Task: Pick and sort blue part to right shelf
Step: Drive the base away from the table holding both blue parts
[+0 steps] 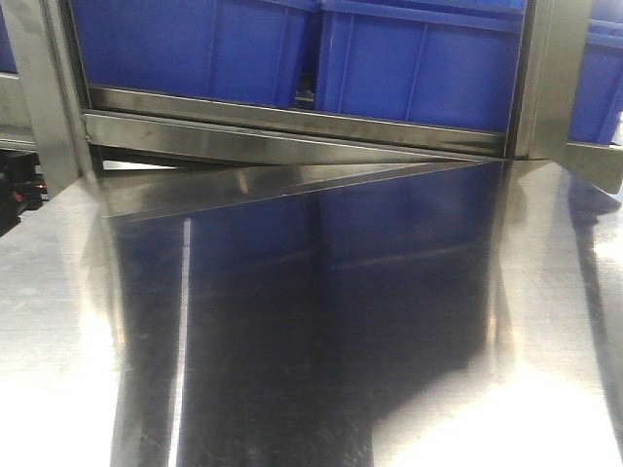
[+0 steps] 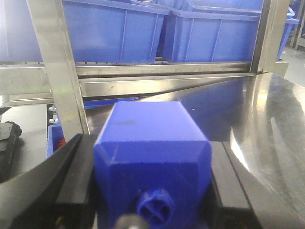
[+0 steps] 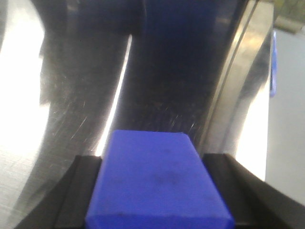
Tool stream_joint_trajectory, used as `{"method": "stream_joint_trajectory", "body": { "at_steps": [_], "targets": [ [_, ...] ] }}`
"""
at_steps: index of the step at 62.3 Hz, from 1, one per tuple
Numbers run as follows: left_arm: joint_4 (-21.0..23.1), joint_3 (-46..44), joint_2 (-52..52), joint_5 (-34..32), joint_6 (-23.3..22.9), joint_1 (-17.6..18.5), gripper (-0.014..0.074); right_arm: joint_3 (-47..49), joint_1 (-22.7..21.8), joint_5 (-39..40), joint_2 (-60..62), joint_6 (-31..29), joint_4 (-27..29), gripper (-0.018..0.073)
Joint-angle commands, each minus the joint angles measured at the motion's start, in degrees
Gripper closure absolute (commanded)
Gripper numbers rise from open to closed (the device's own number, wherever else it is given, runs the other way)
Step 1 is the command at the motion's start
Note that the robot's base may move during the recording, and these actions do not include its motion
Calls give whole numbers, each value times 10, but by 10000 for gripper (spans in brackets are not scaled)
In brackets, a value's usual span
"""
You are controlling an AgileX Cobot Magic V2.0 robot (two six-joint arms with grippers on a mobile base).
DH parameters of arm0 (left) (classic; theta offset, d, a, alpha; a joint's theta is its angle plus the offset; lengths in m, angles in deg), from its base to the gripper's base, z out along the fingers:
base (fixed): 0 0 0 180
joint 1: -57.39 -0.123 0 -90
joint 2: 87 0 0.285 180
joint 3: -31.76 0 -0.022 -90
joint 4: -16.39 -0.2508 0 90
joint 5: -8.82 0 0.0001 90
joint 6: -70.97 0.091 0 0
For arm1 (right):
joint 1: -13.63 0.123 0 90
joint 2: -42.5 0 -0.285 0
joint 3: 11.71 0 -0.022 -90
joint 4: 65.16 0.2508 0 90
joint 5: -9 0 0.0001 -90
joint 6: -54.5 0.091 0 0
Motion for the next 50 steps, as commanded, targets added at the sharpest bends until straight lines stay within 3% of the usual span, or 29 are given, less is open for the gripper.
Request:
{"method": "stream_joint_trajectory", "body": {
  "at_steps": [1, 23, 50],
  "targets": [
    [-10, -15, -8, -51, -6, 4, 284, 0, 0, 54, 58, -27, -18, 281],
    [-10, -15, -8, -51, -6, 4, 284, -5, 0, 53, 237, -45, -18, 281],
    [-9, -15, -8, -51, -6, 4, 284, -5, 0, 50, 252, -45, -18, 281]
  ]
}}
